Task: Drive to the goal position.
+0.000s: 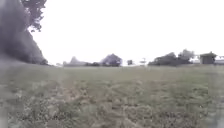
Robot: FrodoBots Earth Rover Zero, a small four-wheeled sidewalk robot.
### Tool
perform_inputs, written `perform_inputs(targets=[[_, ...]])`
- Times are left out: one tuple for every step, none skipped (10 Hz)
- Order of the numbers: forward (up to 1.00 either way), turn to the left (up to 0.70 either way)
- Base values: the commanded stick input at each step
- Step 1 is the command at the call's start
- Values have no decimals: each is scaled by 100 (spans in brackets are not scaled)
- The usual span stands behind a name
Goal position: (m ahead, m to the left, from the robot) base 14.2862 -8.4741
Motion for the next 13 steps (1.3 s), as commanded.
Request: perform_inputs(targets=[[50, -50], [50, -50], [50, -50], [50, -50], [50, -50], [50, -50], [50, -50], [50, -50], [50, -49], [50, -48], [50, -5], [50, -2], [50, 0]])
